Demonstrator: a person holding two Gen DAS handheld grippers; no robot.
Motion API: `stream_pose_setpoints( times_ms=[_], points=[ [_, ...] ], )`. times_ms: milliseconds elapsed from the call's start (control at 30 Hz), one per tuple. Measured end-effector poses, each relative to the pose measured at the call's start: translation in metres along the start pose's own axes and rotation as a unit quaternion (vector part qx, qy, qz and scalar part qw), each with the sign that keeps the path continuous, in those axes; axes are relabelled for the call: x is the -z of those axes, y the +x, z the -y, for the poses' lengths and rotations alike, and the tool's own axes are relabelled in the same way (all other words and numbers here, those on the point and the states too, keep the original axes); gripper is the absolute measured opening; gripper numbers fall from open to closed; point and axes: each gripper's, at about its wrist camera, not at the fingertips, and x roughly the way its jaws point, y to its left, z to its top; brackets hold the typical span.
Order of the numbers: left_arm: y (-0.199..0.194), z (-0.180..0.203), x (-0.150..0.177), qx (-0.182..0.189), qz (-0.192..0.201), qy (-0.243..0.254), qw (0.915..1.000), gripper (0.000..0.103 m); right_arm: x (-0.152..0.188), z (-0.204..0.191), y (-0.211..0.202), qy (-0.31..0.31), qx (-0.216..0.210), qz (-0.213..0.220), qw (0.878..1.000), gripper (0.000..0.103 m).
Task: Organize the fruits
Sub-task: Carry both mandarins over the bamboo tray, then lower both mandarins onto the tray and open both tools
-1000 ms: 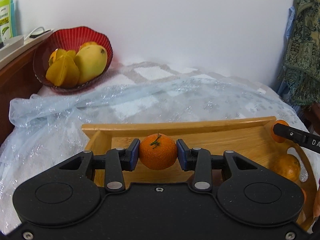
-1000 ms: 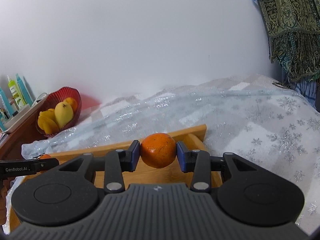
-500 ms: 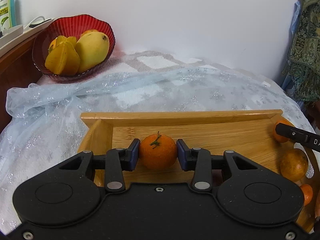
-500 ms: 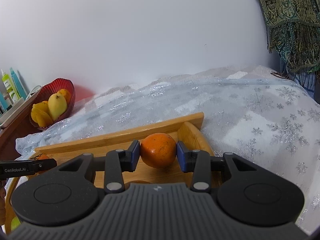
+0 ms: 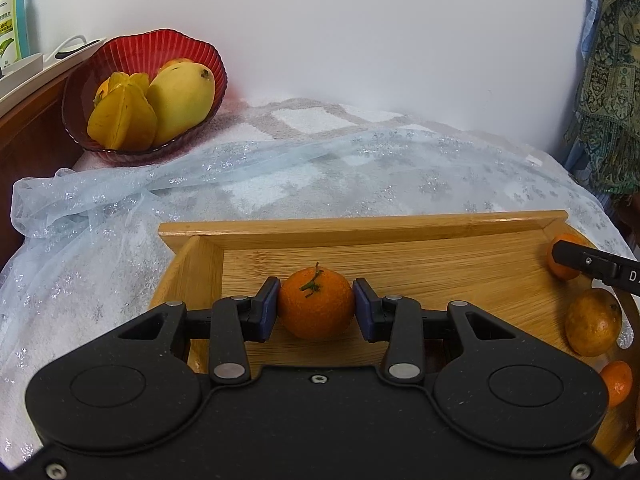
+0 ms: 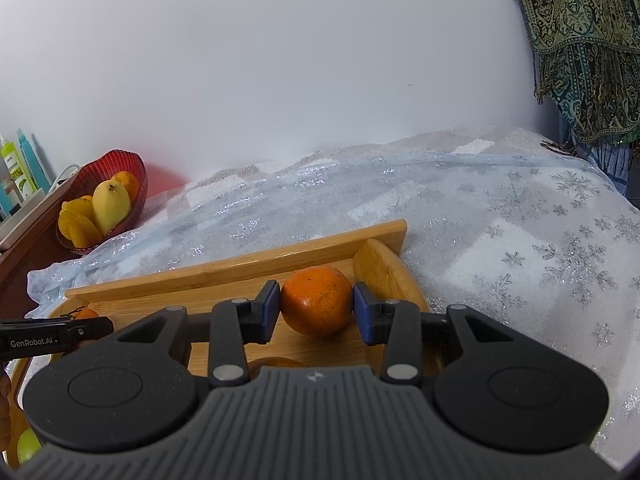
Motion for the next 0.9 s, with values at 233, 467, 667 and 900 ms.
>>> stream_pose_setpoints(
  times_ms=[233,467,667,900],
  points=[
    [0.0001,0.0004,0.0002,-0.001,0.000,0.000,1.0000,0.037,0.0000,0.0000,-0.0002,-0.004,-0.004,0.000,1.000,0.049],
    [-0.0002,0.0013,0.0008,-0.001,0.001,0.001,1.0000,0.037,0.0002,0.0002,-0.0003,-0.004,-0.004,0.000,1.000,0.049],
    [-0.0003,0.0013,0.0008,-0.001,0.000,0.002,1.0000,0.037,0.0004,0.0008,-0.0010,-0.002,-0.006,0.001,1.000,0.050],
    [-0.0019,0.0018,0.0010,-0.001,0.001,0.002,1.0000,0.039,0.0000,0.0019,-0.0019,0.001,-0.008,0.004,1.000,0.051]
  ],
)
